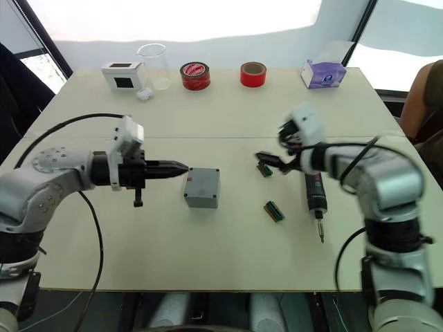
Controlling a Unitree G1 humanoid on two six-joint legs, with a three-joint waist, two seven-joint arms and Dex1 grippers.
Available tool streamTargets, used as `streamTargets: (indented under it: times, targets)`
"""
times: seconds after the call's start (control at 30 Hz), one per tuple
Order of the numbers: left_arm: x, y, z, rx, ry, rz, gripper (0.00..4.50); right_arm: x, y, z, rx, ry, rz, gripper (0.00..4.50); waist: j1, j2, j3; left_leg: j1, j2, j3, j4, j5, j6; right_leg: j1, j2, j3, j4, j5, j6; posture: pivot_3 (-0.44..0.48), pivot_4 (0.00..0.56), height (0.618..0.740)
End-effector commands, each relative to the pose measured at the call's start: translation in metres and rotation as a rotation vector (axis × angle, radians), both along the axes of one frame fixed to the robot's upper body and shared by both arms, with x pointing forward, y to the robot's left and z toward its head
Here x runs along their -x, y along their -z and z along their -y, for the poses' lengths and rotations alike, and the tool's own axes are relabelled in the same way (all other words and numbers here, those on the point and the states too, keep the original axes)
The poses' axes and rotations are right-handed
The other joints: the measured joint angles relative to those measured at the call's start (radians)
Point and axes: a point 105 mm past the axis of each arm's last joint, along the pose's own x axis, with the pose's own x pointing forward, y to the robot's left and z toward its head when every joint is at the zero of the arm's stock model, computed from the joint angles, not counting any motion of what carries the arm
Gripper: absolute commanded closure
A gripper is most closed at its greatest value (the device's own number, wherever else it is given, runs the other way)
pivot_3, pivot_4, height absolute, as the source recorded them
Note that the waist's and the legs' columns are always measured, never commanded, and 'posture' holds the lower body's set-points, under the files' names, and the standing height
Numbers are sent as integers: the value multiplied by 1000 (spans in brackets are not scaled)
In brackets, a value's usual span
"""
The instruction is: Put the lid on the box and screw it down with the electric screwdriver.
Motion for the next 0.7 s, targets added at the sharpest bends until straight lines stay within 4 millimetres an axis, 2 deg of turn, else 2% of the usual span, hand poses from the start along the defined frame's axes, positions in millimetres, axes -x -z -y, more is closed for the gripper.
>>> streamTargets:
  times: [0.03, 0.17, 0.4, 0.7]
  targets:
    - [-5, 1, -1, -55, 40, 58, 4500, 14, 22, 17, -5, 85, -189, 59, -9, 0, 0, 0, 1, 0, 0, 0, 0, 0, 0, 0, 0, 0, 0, 0, 150, 740]
    - [-5, 0, 4, -68, 96, 78, 4500, 18, 32, 32, -47, 132, -298, 59, -12, 2, 1, 1, 1, 3, -1, 0, 0, -2, 2, 2, 0, 0, 0, 0, 150, 740]
    - [-2, 0, 9, -75, 149, 107, 4500, 20, 55, 25, -188, 112, -470, 59, -6, 1, 1, -1, 1, 3, 0, -1, 1, -1, 1, 1, 0, 1, 0, 0, 150, 740]
    - [4, -3, 11, -70, 131, 123, 4500, 11, 68, 26, -150, 174, -517, 59, -5, 1, 1, -1, 1, 3, 1, -1, 1, -2, 2, 1, 0, 1, 0, 0, 150, 740]
